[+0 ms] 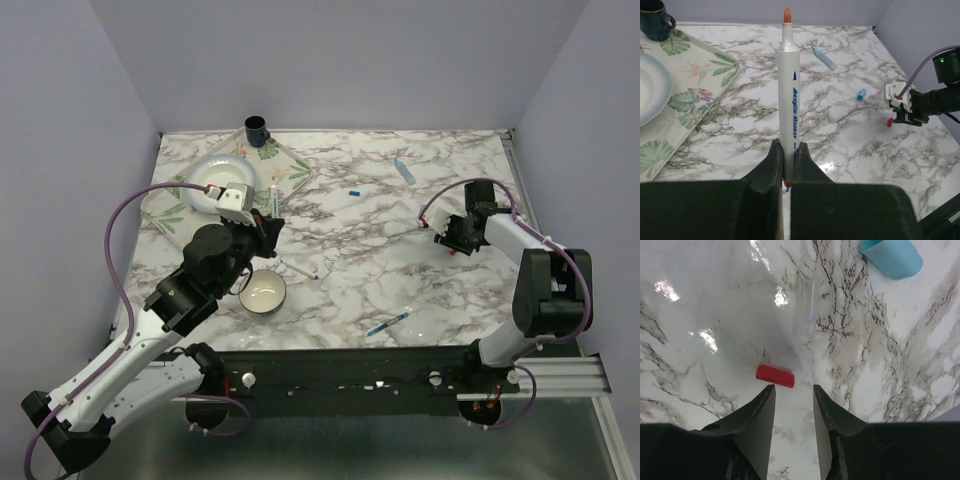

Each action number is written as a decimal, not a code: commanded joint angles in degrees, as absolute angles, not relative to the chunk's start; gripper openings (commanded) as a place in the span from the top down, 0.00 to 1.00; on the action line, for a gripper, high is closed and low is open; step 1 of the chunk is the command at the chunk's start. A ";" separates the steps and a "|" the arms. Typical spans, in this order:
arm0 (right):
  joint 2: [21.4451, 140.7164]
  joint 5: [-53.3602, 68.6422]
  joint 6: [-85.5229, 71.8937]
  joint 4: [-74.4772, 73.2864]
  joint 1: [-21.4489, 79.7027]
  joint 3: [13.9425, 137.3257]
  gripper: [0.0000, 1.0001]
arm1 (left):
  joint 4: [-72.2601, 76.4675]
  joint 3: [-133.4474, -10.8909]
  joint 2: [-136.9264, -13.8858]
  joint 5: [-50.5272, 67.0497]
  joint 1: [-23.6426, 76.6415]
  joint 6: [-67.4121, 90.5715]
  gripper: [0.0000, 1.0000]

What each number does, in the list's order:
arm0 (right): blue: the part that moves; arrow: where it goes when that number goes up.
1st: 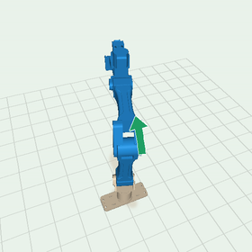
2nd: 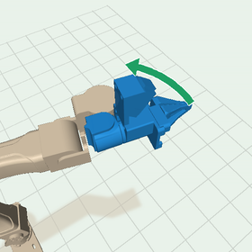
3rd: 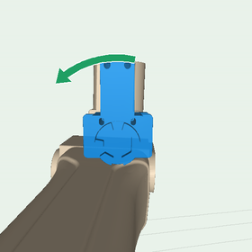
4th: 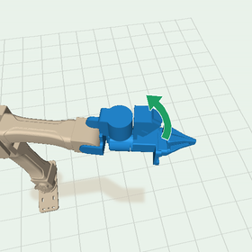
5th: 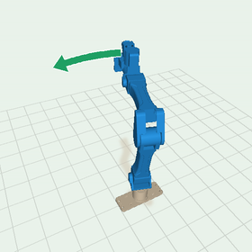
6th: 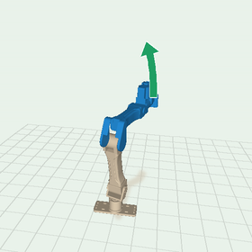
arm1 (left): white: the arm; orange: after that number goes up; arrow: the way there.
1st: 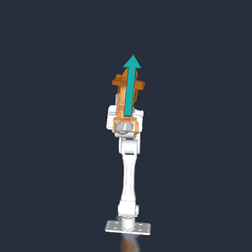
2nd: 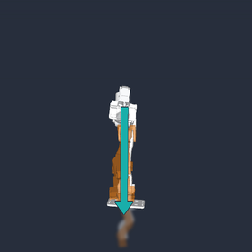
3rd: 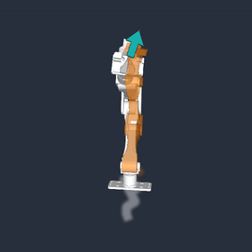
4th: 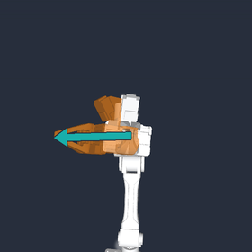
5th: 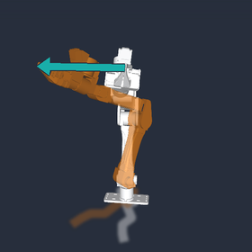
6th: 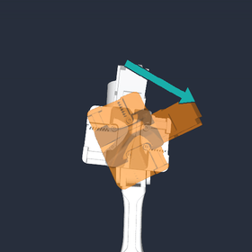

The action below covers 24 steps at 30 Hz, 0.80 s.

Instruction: Insert the pens into the pen caps

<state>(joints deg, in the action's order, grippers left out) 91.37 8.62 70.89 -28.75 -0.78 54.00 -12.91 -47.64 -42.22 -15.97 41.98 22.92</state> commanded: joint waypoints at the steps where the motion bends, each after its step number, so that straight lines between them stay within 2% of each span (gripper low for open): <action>1: 92.46 10.37 74.62 -29.44 -1.05 54.75 0.56 | -12.48 -47.29 -41.92 -18.10 41.48 22.24 1.00; 24: 97.99 9.93 72.43 -33.65 -1.05 56.42 0.59 | -12.13 -46.85 -40.34 -20.56 41.31 22.15 1.00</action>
